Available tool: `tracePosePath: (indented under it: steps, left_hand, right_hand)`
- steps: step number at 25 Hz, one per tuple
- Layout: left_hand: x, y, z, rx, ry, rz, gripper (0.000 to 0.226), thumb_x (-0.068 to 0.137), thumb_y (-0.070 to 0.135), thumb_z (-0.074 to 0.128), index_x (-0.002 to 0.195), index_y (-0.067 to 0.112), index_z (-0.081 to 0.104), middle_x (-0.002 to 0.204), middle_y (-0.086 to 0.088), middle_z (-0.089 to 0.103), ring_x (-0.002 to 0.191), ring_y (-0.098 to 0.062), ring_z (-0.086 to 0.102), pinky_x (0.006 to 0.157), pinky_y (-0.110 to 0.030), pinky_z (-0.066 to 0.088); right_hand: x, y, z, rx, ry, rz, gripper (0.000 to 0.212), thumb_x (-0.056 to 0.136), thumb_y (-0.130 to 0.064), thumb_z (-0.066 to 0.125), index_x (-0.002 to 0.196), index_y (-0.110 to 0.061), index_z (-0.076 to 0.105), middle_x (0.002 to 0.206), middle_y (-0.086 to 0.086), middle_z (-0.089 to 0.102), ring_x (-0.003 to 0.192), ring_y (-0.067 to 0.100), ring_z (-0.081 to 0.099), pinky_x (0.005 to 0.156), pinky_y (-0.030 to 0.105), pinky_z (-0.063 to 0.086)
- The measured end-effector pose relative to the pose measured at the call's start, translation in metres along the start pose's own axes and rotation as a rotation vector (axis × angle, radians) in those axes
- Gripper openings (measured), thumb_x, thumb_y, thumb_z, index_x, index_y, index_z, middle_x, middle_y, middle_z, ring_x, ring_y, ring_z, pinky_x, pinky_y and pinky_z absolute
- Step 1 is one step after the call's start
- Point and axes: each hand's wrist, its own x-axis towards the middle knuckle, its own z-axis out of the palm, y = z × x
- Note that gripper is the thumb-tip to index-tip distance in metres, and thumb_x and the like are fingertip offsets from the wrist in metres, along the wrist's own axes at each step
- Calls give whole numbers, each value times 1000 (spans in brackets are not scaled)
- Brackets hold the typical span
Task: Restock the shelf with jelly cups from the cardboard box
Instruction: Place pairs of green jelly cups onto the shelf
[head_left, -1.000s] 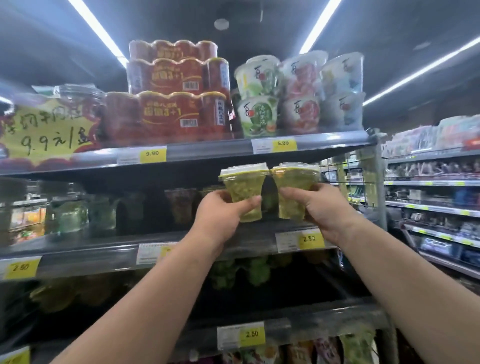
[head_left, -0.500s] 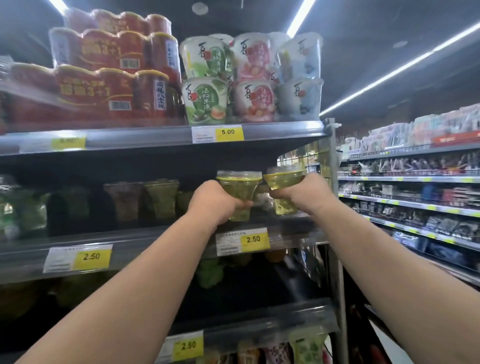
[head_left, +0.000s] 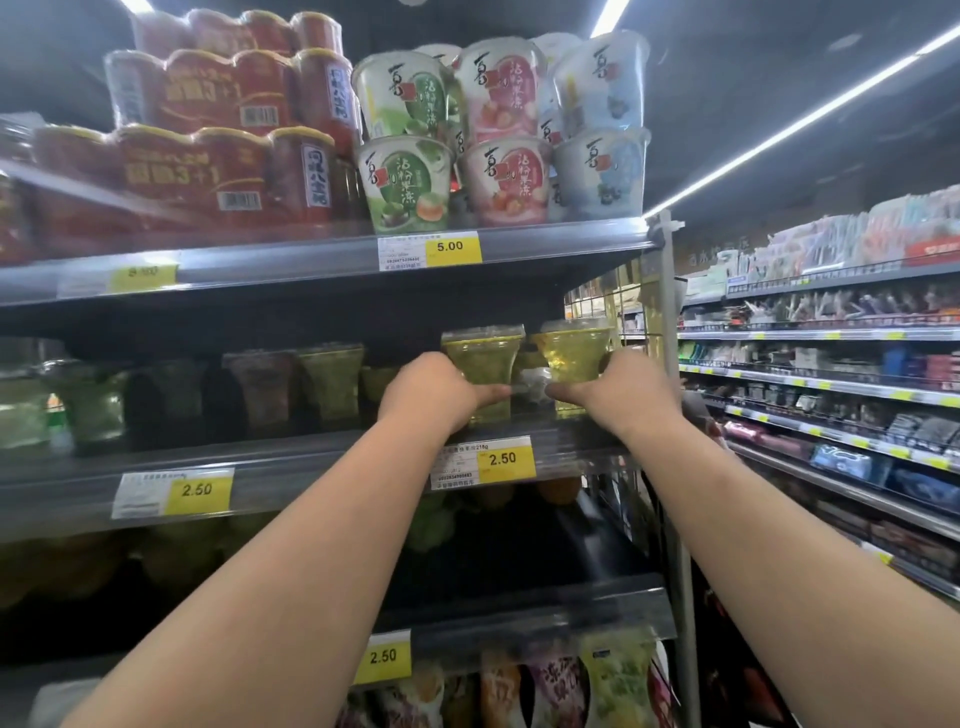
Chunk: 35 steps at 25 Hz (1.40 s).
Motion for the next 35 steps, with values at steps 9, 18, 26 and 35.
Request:
tracePosePath:
  steps: [9,18,26,35]
  left_hand:
    - [-36,-46,-17,-390,150,200,57,80,49,73,127,21,56,116,5,64,103,-11,59,81,-25,45]
    - [-126,-161,-32,-727,45,279,34,83,30,74,114,25,61,104,8,67,97,-5,63,87,-23,51]
    - [-233,-311,60,-763,-161,-101,24,88,29,69,110,26,61,101,10,68,90,-1,64,84,-26,54]
    - [-371,-441,199,-600,-356,-640,28,87,31,70,110,28,54,101,8,64,92,-9,65,89,-34,54]
  right_hand:
    - [-52,-20,-1,81,81,39,67,71,-65,71,112,-12,60,108,7,66,100,28,59,86,40,50]
    - [-196,-81,68,368,191,-29,47,81,-37,72,124,-21,60,119,1,59,107,14,54,88,24,40]
    - [-345,-25,222,343,-124,312,47,84,-43,69,126,-27,54,119,-5,55,91,8,59,76,27,48]
    - [-487,96,355,252,-483,535,46,84,-34,73,124,-19,56,107,-4,55,92,11,57,79,25,46]
